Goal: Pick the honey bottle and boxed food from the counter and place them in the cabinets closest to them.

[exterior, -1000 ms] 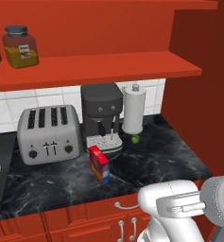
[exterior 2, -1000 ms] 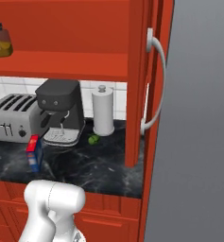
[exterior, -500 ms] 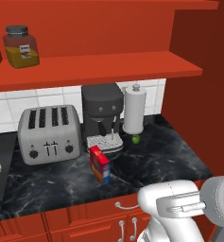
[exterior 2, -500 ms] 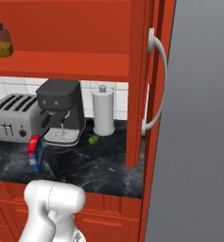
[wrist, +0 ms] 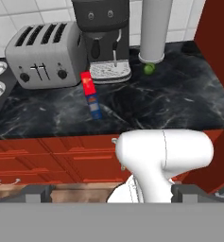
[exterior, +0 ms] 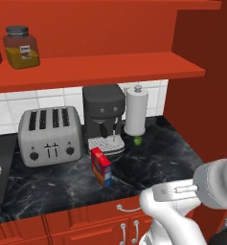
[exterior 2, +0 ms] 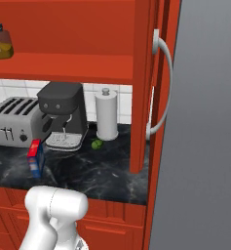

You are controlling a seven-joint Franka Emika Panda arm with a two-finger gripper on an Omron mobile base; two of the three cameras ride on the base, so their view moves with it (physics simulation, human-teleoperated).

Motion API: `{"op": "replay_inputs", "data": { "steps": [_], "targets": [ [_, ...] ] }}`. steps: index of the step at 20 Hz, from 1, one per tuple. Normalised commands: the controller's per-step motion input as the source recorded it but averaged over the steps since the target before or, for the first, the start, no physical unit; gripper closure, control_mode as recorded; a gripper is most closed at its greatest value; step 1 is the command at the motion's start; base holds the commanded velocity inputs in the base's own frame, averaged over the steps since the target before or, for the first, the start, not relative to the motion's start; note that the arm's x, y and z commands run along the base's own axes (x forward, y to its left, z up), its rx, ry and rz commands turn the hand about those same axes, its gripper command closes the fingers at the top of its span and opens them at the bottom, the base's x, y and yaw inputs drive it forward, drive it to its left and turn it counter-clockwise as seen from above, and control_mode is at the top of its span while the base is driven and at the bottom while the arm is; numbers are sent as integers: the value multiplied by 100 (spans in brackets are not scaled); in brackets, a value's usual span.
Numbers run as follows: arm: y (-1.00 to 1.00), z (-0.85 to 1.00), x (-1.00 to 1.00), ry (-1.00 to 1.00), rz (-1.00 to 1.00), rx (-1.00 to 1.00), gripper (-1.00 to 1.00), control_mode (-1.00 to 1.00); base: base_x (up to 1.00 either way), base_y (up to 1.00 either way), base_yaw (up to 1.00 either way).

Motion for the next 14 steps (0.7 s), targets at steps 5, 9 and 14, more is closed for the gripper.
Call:
{"op": "replay_inputs", "data": {
  "steps": [5, 9, 14],
  "targets": [
    [0, 0, 30, 5, 0, 1, -100, -100, 0, 0, 0],
    [0, 0, 4, 0, 0, 0, -100, -100, 0, 0, 0],
    [1, -1, -3, 0, 0, 1, -100, -100, 0, 0, 0]
  ]
}}
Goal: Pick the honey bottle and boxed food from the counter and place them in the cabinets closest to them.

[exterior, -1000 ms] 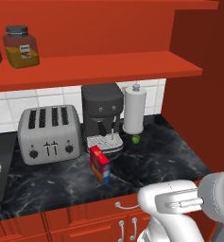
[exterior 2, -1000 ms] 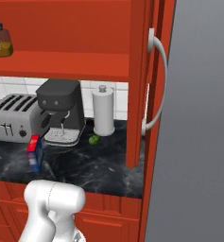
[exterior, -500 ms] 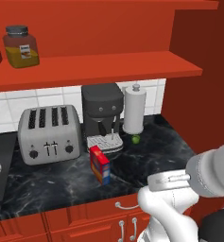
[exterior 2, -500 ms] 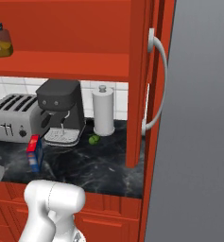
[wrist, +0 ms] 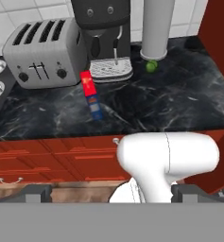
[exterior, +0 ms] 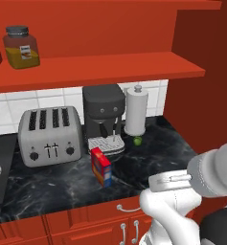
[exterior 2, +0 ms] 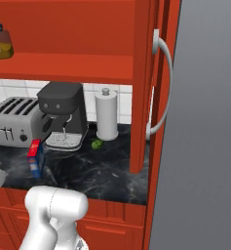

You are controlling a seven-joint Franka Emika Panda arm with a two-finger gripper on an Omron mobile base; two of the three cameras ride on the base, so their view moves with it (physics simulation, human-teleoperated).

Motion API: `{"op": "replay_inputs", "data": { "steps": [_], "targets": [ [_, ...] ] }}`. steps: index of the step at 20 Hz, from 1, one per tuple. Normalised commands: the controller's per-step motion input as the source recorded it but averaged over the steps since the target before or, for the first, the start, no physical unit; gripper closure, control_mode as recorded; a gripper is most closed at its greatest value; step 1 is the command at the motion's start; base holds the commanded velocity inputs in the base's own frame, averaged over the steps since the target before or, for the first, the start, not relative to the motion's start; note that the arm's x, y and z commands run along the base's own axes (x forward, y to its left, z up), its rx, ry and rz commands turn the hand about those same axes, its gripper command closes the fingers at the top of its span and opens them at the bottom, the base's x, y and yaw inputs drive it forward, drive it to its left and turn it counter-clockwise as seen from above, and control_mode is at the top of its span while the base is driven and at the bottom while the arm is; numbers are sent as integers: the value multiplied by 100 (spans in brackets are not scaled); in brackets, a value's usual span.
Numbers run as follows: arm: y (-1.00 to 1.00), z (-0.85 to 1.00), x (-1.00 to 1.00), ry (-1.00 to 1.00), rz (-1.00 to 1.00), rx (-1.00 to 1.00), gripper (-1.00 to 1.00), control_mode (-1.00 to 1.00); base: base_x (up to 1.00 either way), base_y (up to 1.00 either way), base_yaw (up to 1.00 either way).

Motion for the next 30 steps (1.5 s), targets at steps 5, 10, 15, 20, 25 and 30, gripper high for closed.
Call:
{"op": "replay_inputs", "data": {
  "steps": [5, 10, 15, 20, 25, 30],
  "targets": [
    [10, -2, 30, 3, 0, 0, -100, -100, 0, 0, 0],
    [5, -1, 43, 4, -1, 1, -100, -100, 0, 0, 0],
    [5, -6, 27, 2, 0, 0, -100, -100, 0, 0, 0],
    [7, -11, 27, 0, 0, 0, -100, -100, 0, 0, 0],
    [8, -14, 40, 0, 0, 0, -100, -100, 0, 0, 0],
    [5, -22, 30, 0, 0, 0, -100, -100, 0, 0, 0]
  ]
}}
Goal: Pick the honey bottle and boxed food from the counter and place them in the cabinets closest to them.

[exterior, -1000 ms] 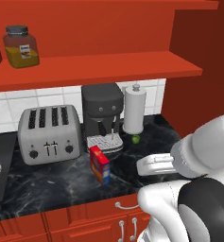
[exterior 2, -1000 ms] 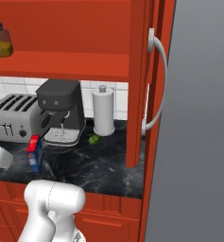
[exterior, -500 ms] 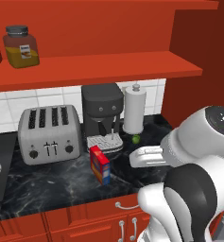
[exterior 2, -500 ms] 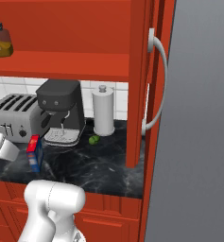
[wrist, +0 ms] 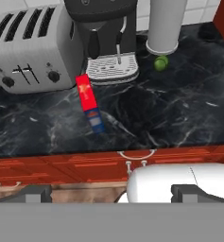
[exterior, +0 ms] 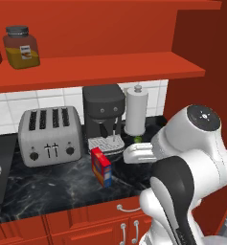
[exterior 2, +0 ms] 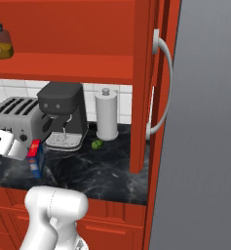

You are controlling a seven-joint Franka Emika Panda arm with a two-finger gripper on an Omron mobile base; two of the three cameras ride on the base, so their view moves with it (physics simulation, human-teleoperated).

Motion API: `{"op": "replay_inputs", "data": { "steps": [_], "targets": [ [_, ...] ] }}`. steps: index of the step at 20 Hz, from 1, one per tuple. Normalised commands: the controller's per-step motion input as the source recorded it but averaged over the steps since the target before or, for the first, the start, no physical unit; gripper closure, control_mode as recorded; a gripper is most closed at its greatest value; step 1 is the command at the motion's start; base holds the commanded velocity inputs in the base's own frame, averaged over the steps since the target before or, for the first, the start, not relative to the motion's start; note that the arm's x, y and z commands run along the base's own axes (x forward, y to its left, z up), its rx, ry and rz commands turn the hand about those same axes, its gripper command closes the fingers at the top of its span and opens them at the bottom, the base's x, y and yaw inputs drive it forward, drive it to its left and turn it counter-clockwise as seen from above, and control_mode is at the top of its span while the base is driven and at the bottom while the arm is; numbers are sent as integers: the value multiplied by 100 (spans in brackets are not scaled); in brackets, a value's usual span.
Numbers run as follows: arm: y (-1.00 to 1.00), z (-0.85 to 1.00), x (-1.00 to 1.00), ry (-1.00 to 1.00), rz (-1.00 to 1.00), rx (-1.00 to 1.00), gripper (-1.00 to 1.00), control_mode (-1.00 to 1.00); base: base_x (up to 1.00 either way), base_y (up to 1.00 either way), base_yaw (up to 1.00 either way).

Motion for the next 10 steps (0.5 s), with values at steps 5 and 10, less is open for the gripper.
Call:
{"op": "replay_inputs", "data": {
  "steps": [5, 10],
  "targets": [
    [7, -37, 22, 0, 1, 0, -100, -100, 0, 0, 0],
    [7, -37, 22, 0, 2, -1, -100, -100, 0, 0, 0]
  ]
}}
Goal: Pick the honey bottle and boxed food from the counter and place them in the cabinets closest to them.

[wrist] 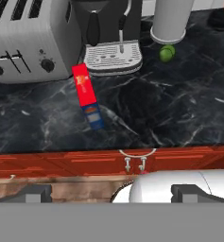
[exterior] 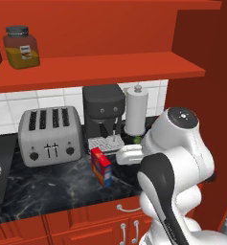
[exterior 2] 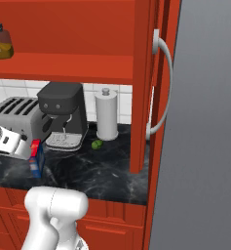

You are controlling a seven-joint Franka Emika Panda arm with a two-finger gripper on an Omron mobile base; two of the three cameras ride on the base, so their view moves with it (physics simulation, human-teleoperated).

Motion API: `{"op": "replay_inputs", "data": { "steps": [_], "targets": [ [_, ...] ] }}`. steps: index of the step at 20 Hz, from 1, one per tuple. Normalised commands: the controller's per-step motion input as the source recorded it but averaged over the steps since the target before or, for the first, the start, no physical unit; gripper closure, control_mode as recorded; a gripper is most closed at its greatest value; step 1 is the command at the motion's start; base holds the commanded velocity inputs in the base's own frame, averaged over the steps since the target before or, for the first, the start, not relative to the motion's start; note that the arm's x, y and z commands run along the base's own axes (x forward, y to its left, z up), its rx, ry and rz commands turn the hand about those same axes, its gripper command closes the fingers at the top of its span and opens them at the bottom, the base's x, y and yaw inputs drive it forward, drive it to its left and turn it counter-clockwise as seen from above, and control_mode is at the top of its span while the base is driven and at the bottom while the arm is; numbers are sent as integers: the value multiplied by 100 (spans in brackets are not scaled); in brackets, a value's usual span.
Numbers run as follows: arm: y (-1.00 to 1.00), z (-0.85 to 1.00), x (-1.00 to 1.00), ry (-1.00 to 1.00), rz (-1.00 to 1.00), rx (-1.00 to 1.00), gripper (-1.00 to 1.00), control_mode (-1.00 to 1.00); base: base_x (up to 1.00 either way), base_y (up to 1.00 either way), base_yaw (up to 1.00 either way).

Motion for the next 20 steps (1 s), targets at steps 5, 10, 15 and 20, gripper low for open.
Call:
{"op": "replay_inputs", "data": {
  "steps": [5, 10, 15, 20],
  "targets": [
    [7, -44, 25, 0, 3, -4, -100, -100, 0, 0, 0],
    [6, -47, 12, -11, 6, -6, -100, -100, 0, 0, 0],
    [5, -33, 7, -20, 6, -6, -100, -100, 0, 0, 0],
    [3, -26, 10, -16, 5, -1, -100, -100, 0, 0, 0]
  ]
}}
